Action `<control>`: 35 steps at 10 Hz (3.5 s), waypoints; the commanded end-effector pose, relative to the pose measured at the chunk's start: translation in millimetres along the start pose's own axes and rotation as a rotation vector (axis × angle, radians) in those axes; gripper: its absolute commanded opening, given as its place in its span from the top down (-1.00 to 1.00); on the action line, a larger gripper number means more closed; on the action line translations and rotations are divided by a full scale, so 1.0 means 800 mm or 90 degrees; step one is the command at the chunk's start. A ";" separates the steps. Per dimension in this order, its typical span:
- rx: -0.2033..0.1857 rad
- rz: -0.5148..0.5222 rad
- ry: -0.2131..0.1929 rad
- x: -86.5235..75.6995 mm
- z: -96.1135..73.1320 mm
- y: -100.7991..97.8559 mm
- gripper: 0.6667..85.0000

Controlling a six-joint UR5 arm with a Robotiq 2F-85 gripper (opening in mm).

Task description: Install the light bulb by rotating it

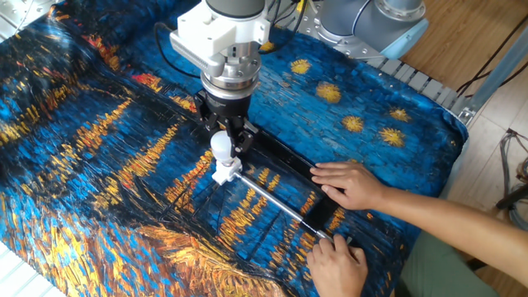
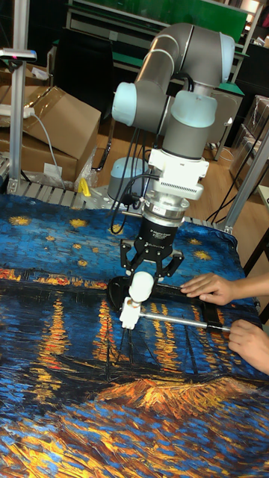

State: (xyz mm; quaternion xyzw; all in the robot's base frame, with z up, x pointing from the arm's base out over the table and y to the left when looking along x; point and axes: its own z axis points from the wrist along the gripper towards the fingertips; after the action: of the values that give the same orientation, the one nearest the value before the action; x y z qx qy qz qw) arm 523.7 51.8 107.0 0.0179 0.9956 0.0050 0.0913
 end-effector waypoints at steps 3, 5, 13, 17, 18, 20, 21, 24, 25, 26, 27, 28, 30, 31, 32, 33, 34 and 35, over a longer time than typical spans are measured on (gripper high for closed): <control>-0.008 0.004 -0.007 0.007 0.010 0.004 0.99; -0.008 0.002 -0.003 0.011 0.009 0.002 0.99; -0.017 -0.005 -0.002 0.020 0.003 -0.013 0.99; -0.017 -0.005 -0.008 0.016 0.007 -0.010 0.99; -0.016 -0.005 -0.009 0.015 0.009 -0.010 0.99; -0.015 -0.004 -0.011 0.015 0.012 -0.008 0.99; -0.013 -0.003 -0.012 0.015 0.014 -0.008 0.99; -0.010 -0.001 -0.017 0.010 0.020 -0.011 0.99; -0.012 0.005 -0.017 0.010 0.019 -0.011 0.99; -0.015 0.009 -0.017 0.010 0.018 -0.009 0.99; -0.016 0.013 -0.020 0.009 0.019 -0.006 0.99; -0.014 0.016 -0.022 0.011 0.020 -0.003 0.99; -0.019 0.019 -0.019 0.013 0.022 0.000 0.99; -0.021 0.016 -0.019 0.015 0.024 -0.003 0.99; -0.023 0.011 -0.022 0.016 0.025 -0.008 0.99; -0.030 0.010 -0.022 0.017 0.026 -0.008 0.99; -0.028 0.008 -0.020 0.018 0.025 -0.010 0.99; -0.027 0.008 -0.017 0.019 0.024 -0.010 0.99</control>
State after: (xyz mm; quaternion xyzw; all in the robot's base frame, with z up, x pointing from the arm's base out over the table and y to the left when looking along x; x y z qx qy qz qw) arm 513.2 44.7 84.4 0.0206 0.9940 0.0192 0.1060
